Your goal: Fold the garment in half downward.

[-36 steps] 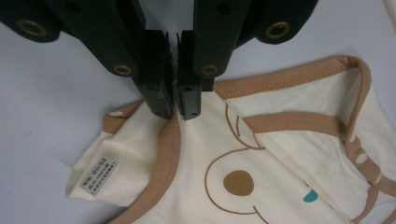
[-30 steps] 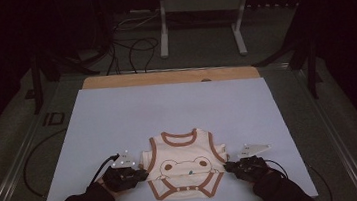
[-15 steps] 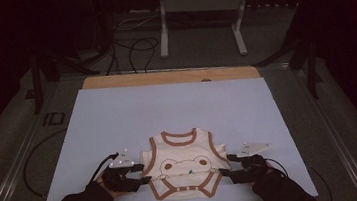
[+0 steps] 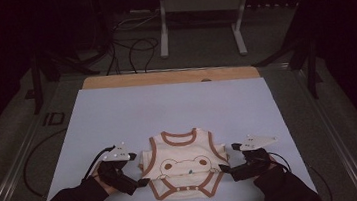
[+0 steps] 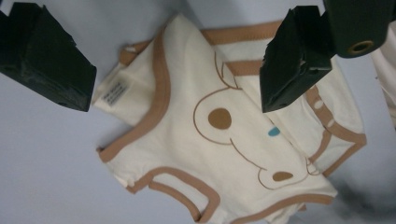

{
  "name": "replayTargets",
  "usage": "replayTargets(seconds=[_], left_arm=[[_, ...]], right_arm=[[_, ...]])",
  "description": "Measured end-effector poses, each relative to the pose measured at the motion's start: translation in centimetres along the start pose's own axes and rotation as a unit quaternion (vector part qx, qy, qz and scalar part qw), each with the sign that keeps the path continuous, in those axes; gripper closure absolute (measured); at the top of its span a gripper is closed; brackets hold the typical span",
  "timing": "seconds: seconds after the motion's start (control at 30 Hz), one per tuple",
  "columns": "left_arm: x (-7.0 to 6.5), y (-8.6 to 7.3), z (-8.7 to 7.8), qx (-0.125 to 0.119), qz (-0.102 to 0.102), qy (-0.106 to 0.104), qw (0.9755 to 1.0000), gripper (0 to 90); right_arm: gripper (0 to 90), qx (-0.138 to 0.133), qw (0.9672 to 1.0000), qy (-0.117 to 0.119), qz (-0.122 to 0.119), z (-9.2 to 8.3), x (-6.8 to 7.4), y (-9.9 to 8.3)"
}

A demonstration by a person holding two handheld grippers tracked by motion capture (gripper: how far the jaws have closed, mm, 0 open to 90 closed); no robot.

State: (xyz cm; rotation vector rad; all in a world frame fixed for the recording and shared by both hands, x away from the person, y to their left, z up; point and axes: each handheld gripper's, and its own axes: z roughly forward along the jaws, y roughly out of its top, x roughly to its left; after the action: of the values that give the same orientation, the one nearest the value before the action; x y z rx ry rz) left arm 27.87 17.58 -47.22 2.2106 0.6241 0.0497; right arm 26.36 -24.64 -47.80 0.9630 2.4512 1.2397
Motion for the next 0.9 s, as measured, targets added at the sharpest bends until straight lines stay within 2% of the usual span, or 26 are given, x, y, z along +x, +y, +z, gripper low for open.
replayTargets(seconds=[0.4,0.67,0.9], left_arm=[[0.6,2.5,-1.0,-0.020,0.030,0.013,0.9993,0.0],[1.3,4.2,-0.8,-0.019,0.041,0.009,0.9990,0.0],[2.1,5.5,-0.3,-0.013,0.048,0.011,0.9987,0.0]], right_arm=[[10.9,-0.008,0.9997,-0.003,-0.024,-0.4,-0.3,2.3],[11.0,-0.020,0.9988,-0.004,-0.043,-0.7,-0.5,4.7],[11.4,-0.024,0.9981,-0.004,-0.057,-0.3,-0.9,6.7]])
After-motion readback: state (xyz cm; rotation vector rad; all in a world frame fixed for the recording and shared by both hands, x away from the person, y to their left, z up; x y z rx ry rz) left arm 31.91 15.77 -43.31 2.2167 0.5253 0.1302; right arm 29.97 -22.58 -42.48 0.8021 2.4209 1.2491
